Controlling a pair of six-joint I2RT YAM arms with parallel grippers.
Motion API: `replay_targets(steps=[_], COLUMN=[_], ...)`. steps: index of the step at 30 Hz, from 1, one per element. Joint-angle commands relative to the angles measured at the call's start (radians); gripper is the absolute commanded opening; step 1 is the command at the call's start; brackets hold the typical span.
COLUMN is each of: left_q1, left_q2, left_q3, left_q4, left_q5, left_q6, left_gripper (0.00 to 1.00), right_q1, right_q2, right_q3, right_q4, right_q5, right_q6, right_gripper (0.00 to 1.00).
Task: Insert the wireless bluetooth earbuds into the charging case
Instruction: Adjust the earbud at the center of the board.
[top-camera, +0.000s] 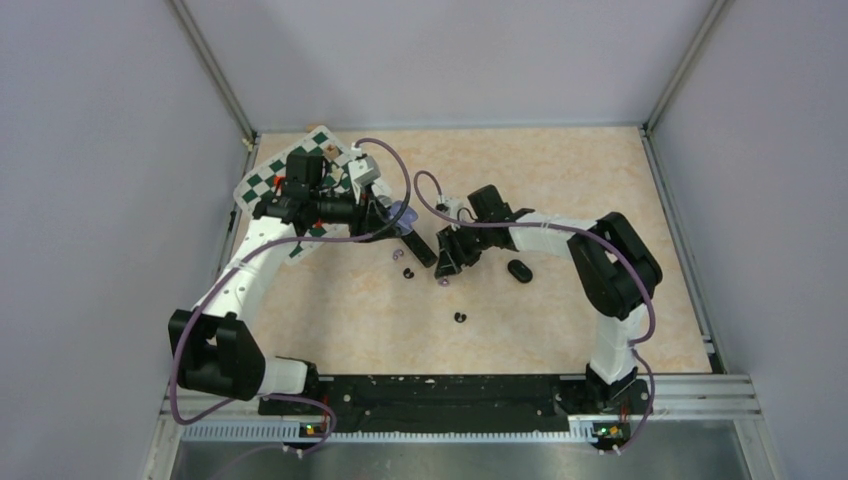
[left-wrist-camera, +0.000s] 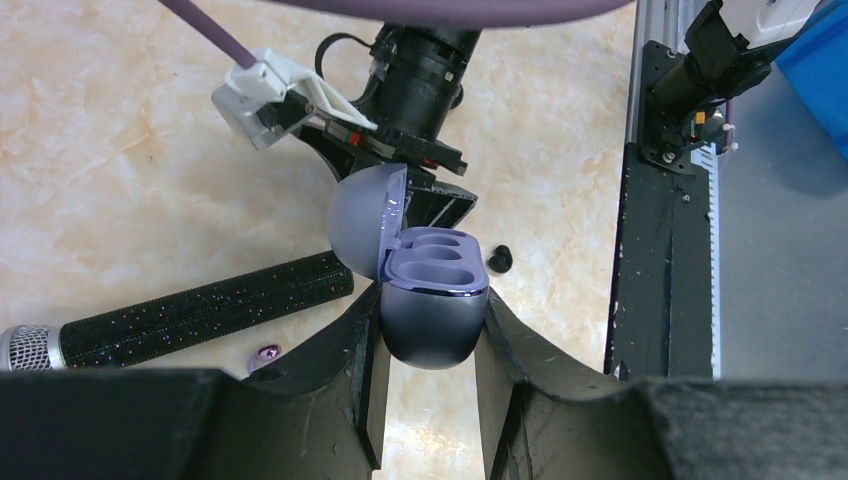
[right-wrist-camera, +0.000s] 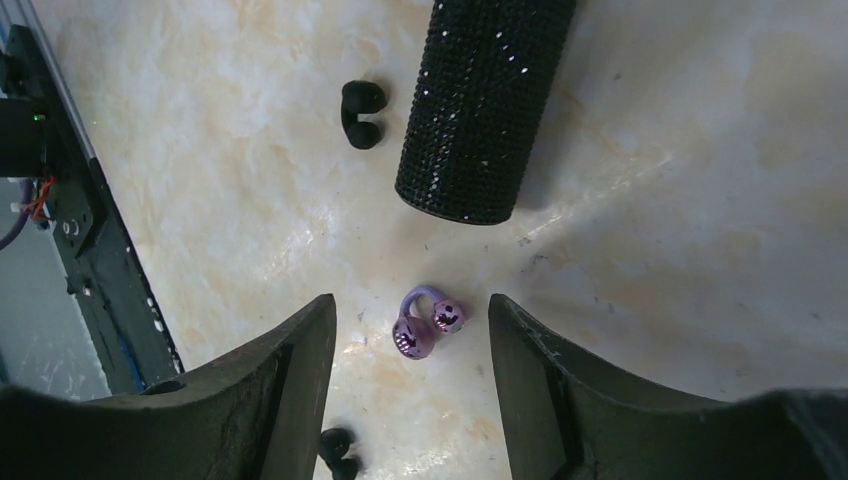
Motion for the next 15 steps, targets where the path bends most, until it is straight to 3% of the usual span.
replay_targets(steps=[1,15], left_q1=[-0.004,-0.004], left_q2=[-0.037,-0.043], left_q3=[-0.001,-0.004], left_q4=[0.002,0.001], left_q5=[0.026,0.020], left_q6=[0.022,0.031], left_gripper=[0.00,0.00], right_q1=[0.026,0.044], right_q2=[0.029,0.036], right_q3=[0.041,0.068], right_q4=[-0.029,-0.143], right_q5=[-0.032,-0.099], right_q6=[0.001,-0.099], right_gripper=[0.57,0.54])
